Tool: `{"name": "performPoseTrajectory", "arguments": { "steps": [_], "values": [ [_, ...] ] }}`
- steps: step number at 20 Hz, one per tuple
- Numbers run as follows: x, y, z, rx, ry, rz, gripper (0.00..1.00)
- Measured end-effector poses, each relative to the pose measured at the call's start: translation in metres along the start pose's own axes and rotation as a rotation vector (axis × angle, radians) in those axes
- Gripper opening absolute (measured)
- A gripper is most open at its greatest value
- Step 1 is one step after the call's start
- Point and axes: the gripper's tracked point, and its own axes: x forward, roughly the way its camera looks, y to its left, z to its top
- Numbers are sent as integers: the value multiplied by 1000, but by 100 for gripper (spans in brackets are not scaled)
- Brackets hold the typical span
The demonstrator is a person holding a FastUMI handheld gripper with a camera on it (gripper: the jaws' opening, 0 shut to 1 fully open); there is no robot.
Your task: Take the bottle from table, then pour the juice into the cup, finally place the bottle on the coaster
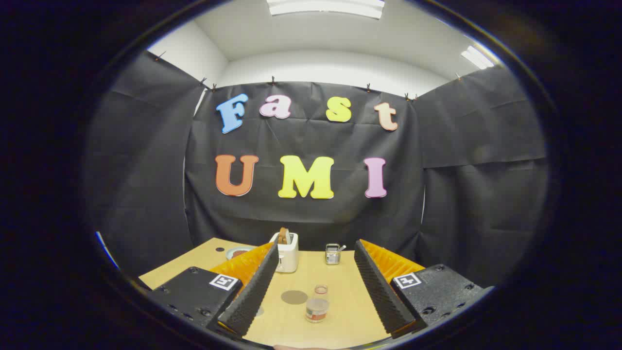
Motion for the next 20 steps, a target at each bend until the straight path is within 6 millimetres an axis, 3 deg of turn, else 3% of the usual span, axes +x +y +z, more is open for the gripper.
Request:
{"name": "performPoseTrajectory", "arguments": {
  "steps": [8, 20],
  "values": [
    [-5, 7, 10, -11, -33, 5, 100],
    [3, 8, -4, -3, -49, 12, 100]
  ]
}}
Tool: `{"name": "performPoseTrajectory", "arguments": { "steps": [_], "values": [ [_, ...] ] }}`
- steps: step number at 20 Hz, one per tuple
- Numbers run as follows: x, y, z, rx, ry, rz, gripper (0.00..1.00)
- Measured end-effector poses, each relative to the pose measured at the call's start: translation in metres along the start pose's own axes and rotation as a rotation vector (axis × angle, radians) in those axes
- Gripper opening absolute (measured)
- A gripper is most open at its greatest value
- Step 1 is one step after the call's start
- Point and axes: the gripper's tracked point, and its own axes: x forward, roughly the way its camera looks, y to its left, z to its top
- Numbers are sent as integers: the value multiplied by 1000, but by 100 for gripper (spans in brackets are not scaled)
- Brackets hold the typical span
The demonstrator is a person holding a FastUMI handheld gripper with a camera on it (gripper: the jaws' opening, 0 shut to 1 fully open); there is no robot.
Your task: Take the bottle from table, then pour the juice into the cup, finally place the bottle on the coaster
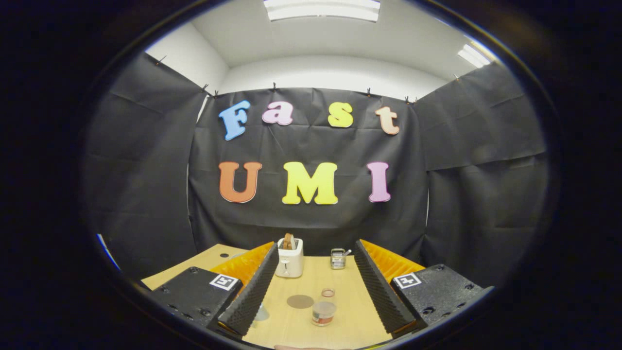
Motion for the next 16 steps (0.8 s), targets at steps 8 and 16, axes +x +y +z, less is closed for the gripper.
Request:
{"name": "performPoseTrajectory", "arguments": {
  "steps": [8, 16],
  "values": [
    [8, 5, -42, -16, 28, 8, 100],
    [16, 8, -96, 38, 68, 2, 100]
  ]
}}
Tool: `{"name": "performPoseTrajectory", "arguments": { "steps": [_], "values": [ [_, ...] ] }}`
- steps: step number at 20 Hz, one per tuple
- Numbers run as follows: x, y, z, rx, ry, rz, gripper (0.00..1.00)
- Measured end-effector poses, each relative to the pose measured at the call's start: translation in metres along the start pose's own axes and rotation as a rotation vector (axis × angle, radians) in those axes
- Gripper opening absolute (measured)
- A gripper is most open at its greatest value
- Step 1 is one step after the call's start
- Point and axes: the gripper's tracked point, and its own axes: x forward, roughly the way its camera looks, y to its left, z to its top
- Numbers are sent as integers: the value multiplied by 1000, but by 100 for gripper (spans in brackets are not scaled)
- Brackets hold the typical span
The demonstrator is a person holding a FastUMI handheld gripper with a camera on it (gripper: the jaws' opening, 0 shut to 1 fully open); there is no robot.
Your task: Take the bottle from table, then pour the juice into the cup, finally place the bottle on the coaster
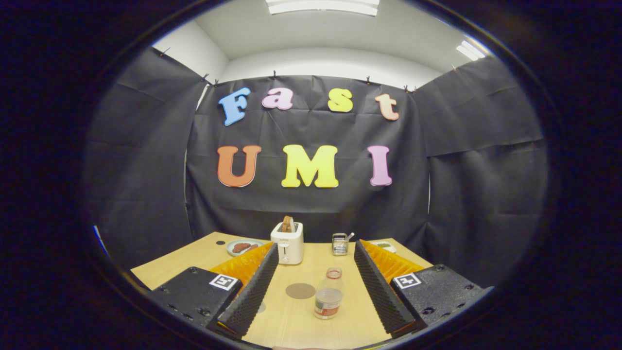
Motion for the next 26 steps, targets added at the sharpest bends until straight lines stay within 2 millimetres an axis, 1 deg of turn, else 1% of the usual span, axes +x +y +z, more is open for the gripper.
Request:
{"name": "performPoseTrajectory", "arguments": {
  "steps": [2, 3, 7, 10, 12, 14, 17, 19, 20, 26],
  "values": [
    [7, -3, -19, 14, 32, 4, 100],
    [10, -8, -28, 13, 48, -3, 100],
    [24, -19, -51, 35, 53, -17, 100],
    [35, -30, -74, -5, 46, -55, 100],
    [42, -31, -83, -42, 25, -73, 100],
    [50, -34, -96, -70, 12, -95, 100],
    [62, -30, -120, -104, 6, -90, 100],
    [70, -27, -134, -100, 9, -75, 100],
    [73, -29, -140, -92, 14, -75, 100],
    [91, -40, -164, -30, 25, -75, 99]
  ]
}}
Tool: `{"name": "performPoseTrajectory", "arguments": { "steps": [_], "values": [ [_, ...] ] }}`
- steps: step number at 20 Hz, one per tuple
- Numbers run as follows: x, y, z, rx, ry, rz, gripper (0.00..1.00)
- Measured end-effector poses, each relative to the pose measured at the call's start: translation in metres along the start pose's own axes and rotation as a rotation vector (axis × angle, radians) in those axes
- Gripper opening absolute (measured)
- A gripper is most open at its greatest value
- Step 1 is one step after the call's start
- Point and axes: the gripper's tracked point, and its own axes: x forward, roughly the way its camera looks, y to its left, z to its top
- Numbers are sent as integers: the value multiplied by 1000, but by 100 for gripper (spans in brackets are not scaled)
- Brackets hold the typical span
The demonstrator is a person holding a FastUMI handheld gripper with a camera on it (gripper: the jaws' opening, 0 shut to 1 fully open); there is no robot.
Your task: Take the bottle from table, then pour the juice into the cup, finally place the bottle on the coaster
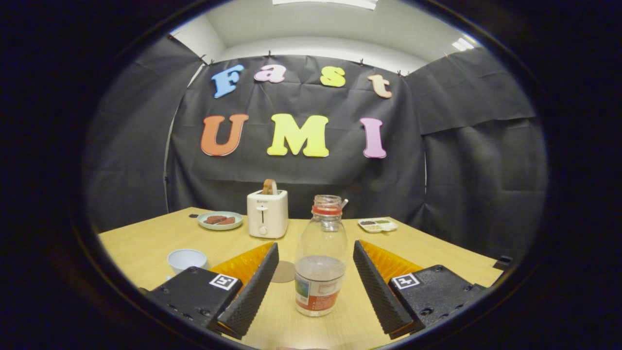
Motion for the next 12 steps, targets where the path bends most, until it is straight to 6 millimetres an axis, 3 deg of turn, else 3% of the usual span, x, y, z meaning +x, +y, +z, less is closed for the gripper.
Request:
{"name": "performPoseTrajectory", "arguments": {
  "steps": [12],
  "values": [
    [43, -8, -43, 60, 117, 36, 99]
  ]
}}
